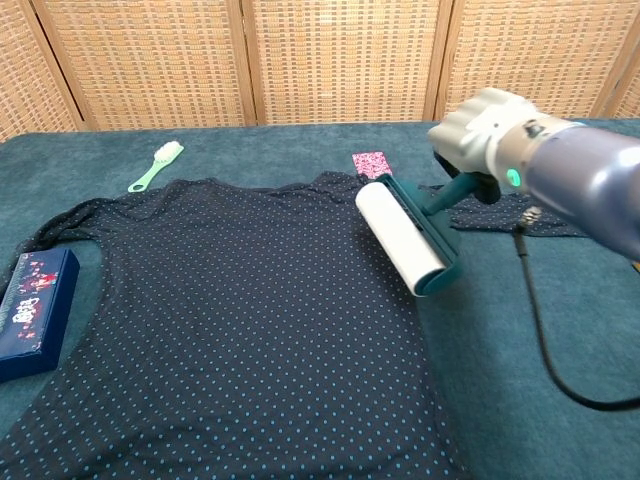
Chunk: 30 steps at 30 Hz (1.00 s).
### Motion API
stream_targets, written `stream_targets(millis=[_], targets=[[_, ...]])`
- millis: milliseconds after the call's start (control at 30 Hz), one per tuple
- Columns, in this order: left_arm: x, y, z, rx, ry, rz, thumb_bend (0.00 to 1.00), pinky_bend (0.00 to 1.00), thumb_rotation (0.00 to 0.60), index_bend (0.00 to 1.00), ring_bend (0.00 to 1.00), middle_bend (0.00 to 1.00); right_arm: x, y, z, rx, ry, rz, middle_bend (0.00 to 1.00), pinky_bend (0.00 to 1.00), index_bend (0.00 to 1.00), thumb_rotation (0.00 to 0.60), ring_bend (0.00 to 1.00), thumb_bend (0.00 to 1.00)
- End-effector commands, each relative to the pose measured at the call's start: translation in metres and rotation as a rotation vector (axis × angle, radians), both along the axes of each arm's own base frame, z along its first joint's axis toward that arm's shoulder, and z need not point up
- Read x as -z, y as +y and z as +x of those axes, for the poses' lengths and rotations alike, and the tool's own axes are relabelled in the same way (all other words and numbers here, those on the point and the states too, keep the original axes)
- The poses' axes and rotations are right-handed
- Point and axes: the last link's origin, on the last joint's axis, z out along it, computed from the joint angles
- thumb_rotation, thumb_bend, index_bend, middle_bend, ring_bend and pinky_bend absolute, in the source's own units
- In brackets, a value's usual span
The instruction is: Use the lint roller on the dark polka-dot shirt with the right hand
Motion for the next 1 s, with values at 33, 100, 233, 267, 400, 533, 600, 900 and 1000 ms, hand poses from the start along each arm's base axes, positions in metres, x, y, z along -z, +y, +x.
stream_targets(millis=[33,100,233,267,400,533,600,900,1000], targets=[[-0.001,0.002,-0.001,-0.005,-0.007,0.0,0.0,0.0,0.6,0.0,0.0,0.0,0.009,-0.004,0.012,0.011,0.043,-0.015,1.0,1.0,0.71,0.6,1.0,0.86],[-0.002,0.003,-0.002,-0.008,-0.011,-0.001,0.0,0.0,0.6,0.0,0.0,0.0,0.014,-0.005,0.014,0.007,0.073,-0.017,1.0,1.0,0.71,0.6,1.0,0.86],[-0.002,0.005,-0.003,-0.014,-0.016,-0.007,0.0,0.0,0.6,0.0,0.0,0.0,0.027,-0.002,0.021,-0.004,0.109,-0.01,1.0,1.0,0.72,0.6,1.0,0.86],[-0.002,0.006,-0.003,-0.015,-0.017,-0.007,0.0,0.0,0.6,0.0,0.0,0.0,0.03,-0.001,0.023,-0.016,0.122,-0.008,1.0,1.0,0.72,0.6,1.0,0.86],[-0.004,0.007,-0.004,-0.02,-0.024,-0.004,0.0,0.0,0.6,0.0,0.0,0.0,0.042,0.003,0.028,-0.073,0.176,-0.009,1.0,1.0,0.72,0.6,1.0,0.87],[-0.005,0.006,-0.005,-0.021,-0.03,-0.003,0.0,0.0,0.6,0.0,0.0,0.0,0.053,0.01,0.032,-0.123,0.222,-0.007,1.0,1.0,0.72,0.6,1.0,0.87],[-0.005,0.006,-0.004,-0.018,-0.03,-0.003,0.0,0.0,0.6,0.0,0.0,0.0,0.057,0.014,0.035,-0.151,0.238,-0.004,1.0,1.0,0.72,0.6,1.0,0.87],[-0.004,0.005,-0.003,-0.014,-0.028,-0.006,0.0,0.0,0.6,0.0,0.0,0.0,0.083,0.046,0.065,-0.268,0.239,0.058,1.0,1.0,0.72,0.6,1.0,0.87],[-0.004,0.006,-0.003,-0.015,-0.029,-0.005,0.0,0.0,0.6,0.0,0.0,0.0,0.094,0.063,0.078,-0.307,0.226,0.092,1.0,1.0,0.72,0.6,1.0,0.87]])
